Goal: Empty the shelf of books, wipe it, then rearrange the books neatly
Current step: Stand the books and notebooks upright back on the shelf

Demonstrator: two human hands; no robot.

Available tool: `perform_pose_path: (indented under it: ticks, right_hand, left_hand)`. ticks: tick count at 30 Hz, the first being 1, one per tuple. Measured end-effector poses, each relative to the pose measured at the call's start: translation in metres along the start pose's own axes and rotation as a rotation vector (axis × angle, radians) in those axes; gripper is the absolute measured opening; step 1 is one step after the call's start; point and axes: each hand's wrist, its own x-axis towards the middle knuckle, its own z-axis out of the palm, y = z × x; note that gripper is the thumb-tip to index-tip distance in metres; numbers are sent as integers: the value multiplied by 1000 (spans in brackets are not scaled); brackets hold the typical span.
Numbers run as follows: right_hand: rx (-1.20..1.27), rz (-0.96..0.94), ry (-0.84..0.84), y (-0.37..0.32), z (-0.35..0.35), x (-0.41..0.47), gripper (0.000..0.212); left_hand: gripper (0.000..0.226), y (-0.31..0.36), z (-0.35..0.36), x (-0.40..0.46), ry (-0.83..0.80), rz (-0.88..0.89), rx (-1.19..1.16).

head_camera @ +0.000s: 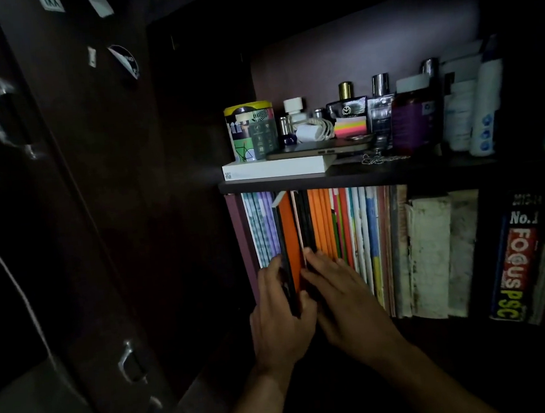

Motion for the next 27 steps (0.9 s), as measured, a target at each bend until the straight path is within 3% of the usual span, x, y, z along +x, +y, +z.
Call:
perform_pose_path:
  ticks: [3,7,15,19,24,27]
  right_hand:
    - [33,70,-16,2,0,-1,63]
    - [-49,50,-24,2,8,-1,66]
    - [-232,35,-67,-7,19,-1,89]
    - [-254,6,-50,-1,19,-3,89]
    - [-227,7,-41,0,22,-2,90]
    - [-190,11,-28,-3,21,-1,84]
  left_hand:
    - [52,1,3,-2,82,87,12]
    - [57,-2,8,1,63,117,133]
    - [66,-9,14,19,-7,-76,45]
    - [75,-10,17,18,-43,-21,127]
    - [66,-16,20,14,205,183,117]
    - [66,-20,24,15,237,228,111]
